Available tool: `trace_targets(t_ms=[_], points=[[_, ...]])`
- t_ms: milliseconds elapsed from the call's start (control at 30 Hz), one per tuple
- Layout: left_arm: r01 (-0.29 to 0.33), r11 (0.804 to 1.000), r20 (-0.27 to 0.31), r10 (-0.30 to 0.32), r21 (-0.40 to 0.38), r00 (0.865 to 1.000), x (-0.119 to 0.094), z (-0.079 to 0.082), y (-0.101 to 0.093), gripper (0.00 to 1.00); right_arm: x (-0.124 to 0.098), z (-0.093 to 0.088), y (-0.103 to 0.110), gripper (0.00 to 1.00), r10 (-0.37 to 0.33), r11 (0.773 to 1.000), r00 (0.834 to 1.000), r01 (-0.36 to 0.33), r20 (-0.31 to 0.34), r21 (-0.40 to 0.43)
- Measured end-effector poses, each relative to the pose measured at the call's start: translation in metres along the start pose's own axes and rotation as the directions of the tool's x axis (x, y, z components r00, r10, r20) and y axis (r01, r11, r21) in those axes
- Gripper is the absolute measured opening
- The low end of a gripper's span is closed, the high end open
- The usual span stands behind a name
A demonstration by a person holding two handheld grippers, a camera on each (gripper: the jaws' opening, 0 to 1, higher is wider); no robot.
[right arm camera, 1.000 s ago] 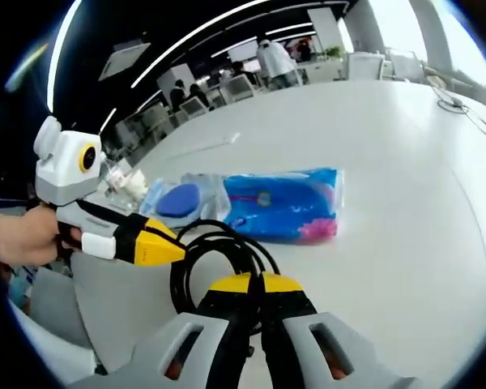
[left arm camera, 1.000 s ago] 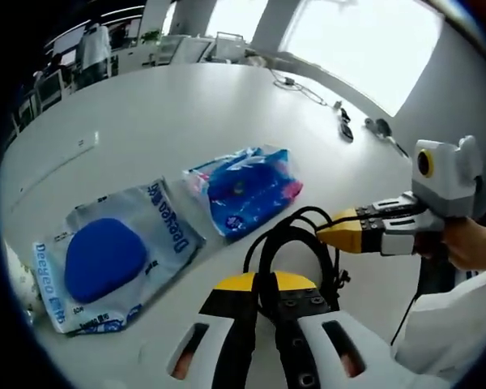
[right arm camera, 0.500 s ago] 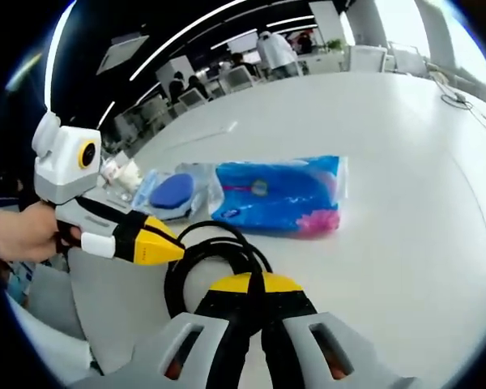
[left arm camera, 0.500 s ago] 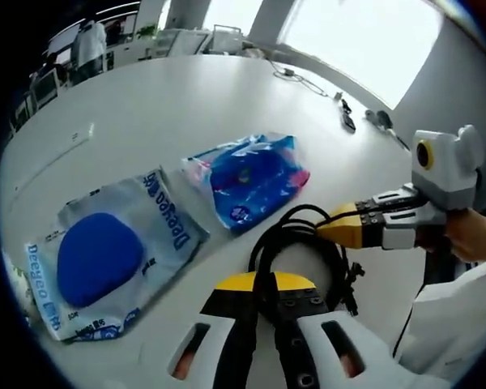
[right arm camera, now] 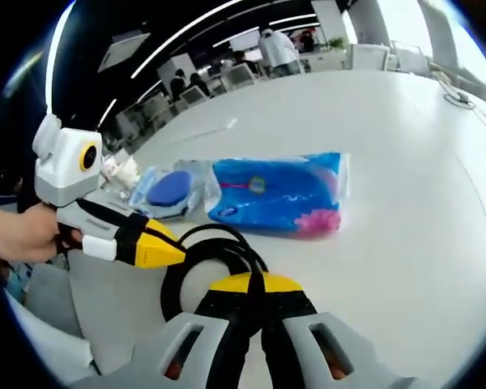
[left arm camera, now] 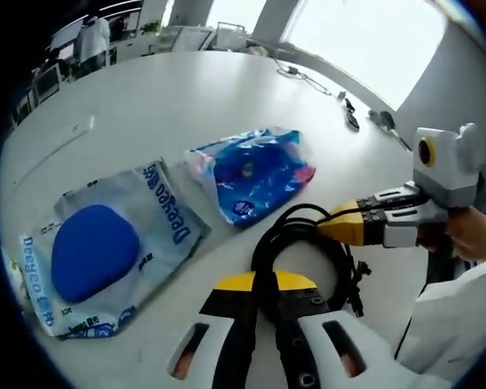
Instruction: Arrange the tabletop items into an orderly group along one side of the table until the central work area is clear of visible clutter.
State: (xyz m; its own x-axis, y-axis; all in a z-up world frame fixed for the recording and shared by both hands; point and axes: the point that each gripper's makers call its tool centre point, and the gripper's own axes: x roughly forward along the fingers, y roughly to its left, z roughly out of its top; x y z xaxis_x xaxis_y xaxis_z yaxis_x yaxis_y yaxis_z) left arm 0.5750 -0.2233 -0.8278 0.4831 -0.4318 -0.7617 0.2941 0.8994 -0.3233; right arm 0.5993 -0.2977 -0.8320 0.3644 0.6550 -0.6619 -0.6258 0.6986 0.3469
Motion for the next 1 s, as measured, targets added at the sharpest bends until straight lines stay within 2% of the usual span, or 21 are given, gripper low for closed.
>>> trace_targets(t_ms=[300,400,467,533,633,733,833,867,1000], points=[[-0.001,1.0,0.005,0.001,-0.005,1.0,0.0,0.0,0.001,0.02,0.0,0.0,0.0,0.0,-0.003,1.0,1.0,0.003,0.002,-0.011],[-0.003,1.0,0.01,0.003,-0.003,1.0,0.0,-0.001,0.0,0.02,0.0,0.001,0.002,0.0,-0.002,0.999,1.0,0.003,0.024,-0.053],[0.002,1.0,0.016,-0.003,0.007,1.0,0.0,0.0,-0.002,0.06,-0.001,0.001,0.003,0.02,0.003,0.998,0.999,-0.001,0.032,-0.065],[0.009,1.0,0.027,-0.01,0.021,1.0,-0.001,0.001,-0.005,0.13,-0.003,0.004,0.002,0.09,-0.003,0.995,0.999,0.009,0.053,-0.101],[-0.028,0.997,0.057,0.024,0.076,0.998,-0.005,0.006,-0.003,0.33,-0.006,0.008,0.003,0.22,0.001,0.993,0.997,0.007,0.075,-0.114],[-0.002,0.999,0.072,-0.002,0.054,0.997,-0.007,0.008,-0.008,0.45,-0.008,0.013,0.003,0.36,-0.002,0.993,0.995,0.013,0.099,-0.114],[0.002,0.998,0.079,-0.007,0.062,0.997,-0.009,0.008,-0.009,0.53,-0.008,0.012,0.003,0.6,0.001,0.994,0.996,0.009,0.093,-0.105],[-0.018,0.996,0.066,0.013,0.083,0.998,-0.01,0.005,-0.007,0.56,-0.008,0.008,0.002,0.64,-0.003,0.994,0.997,0.011,0.08,-0.109],[-0.042,0.996,0.071,0.036,0.08,0.997,-0.014,0.002,-0.004,0.68,-0.014,0.007,0.003,0.7,-0.012,0.992,0.996,0.023,0.087,-0.127]])
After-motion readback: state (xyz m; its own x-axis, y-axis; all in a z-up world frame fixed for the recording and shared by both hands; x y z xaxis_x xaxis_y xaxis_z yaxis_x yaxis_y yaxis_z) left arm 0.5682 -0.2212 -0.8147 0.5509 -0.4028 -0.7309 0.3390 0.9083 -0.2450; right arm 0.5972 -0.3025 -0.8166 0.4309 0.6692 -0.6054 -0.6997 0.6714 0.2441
